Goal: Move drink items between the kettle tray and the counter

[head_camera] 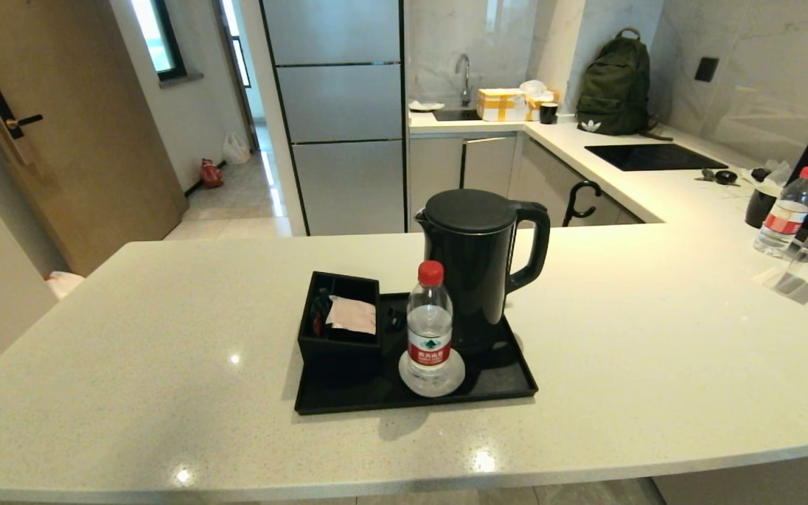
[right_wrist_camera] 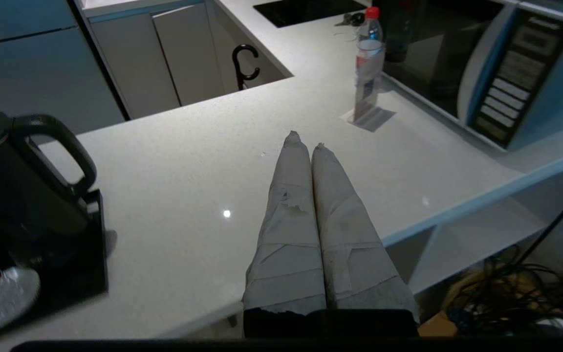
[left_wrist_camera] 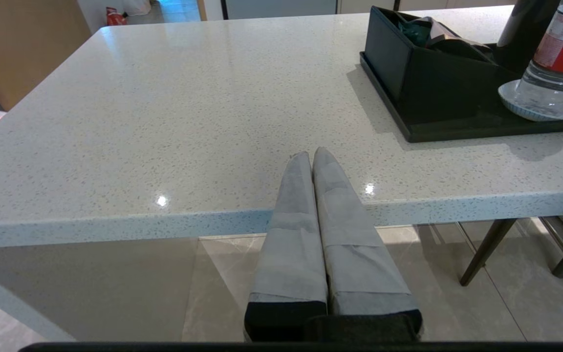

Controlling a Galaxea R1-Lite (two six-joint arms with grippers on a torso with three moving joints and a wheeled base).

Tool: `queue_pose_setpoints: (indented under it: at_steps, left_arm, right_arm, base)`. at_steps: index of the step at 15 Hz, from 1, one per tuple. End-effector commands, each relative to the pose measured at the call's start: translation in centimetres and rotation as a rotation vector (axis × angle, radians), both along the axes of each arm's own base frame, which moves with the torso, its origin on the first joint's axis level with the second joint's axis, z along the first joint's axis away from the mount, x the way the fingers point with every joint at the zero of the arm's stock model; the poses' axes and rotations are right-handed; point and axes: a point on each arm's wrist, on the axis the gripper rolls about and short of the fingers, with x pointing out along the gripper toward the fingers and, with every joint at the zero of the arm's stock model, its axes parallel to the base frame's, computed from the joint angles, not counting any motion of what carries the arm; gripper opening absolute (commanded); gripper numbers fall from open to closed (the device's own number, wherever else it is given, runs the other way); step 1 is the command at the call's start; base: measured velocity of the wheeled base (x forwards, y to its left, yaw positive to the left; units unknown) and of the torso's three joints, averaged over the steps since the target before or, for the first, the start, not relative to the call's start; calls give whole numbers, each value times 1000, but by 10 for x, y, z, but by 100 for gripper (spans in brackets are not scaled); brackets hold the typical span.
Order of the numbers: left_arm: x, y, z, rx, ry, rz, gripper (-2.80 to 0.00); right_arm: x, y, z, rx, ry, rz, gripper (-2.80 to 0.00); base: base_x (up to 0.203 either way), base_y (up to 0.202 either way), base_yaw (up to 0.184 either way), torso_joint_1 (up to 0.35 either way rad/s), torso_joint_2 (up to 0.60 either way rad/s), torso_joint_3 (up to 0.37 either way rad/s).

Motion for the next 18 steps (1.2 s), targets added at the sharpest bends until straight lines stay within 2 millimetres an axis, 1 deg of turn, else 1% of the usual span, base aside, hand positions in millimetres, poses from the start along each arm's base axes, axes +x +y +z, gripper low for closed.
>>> queue_pose_setpoints:
  at_steps: [1, 2, 3, 4, 6, 7, 8, 9, 10, 11, 12, 14, 16, 18]
  left_arm:
    - [0, 0, 0, 0, 1, 0, -280]
    - [0, 0, 0, 1, 1, 0, -280]
    - [0, 0, 0, 0, 1, 0, -280]
    - [0, 0, 0, 0, 1, 0, -280]
    - [0, 0, 0, 0, 1, 0, -280]
    - [0, 0, 0, 0, 1, 0, -280]
    - [0, 0, 0, 0, 1, -1, -280]
    - [0, 0, 0, 0, 1, 0, -280]
    - [0, 0, 0, 0, 1, 0, -280]
    - [0, 0, 0, 2, 1, 0, -280]
    - [0, 0, 0, 2, 1, 0, -280]
    - [0, 0, 0, 2, 1, 0, -280]
    - [0, 0, 0, 2, 1, 0, -280]
    - [0, 0, 0, 0, 1, 0, -280]
  right_arm:
    - [-74, -16, -26, -27, -119, 36, -280]
    - [-83, -24, -34, -44, -98, 11, -280]
    - [-87, -27, -40, -35, -57, -100, -280]
    - [-90, -28, -45, -28, -22, -173, -280]
    - [-90, -24, -52, 15, 19, -197, -280]
    - [-88, -20, -52, 14, 34, -204, -280]
    - [-89, -11, -54, 18, 43, -201, -280]
    - [-93, -2, -60, 24, 38, -164, -280]
    - [-102, 1, -71, 35, 15, -106, -280]
    - [-105, 1, -88, 52, 20, -61, -280]
    - [-102, 1, -114, 53, 43, 5, -280]
    - [-82, 3, -148, 46, 95, 102, -280]
    - [-52, 3, -172, 47, 100, 128, -280]
    - [-17, 3, -203, 4, 49, 164, -280]
  base:
    - [0, 0, 0, 0, 0, 0]
    - [0, 0, 0, 0, 0, 0]
    - [0, 0, 0, 0, 0, 0]
    - [0, 0, 0, 0, 0, 0]
    - [0, 0, 0, 0, 0, 0]
    - [0, 0, 0, 0, 0, 0]
    - [0, 0, 0, 0, 0, 0]
    - [0, 0, 0, 0, 0, 0]
    - [0, 0, 0, 0, 0, 0]
    - [0, 0, 0, 0, 0, 0]
    - [0, 0, 0, 0, 0, 0]
    - [0, 0, 0, 0, 0, 0]
    - [0, 0, 0, 0, 0, 0]
    - [0, 0, 0, 0, 0, 0]
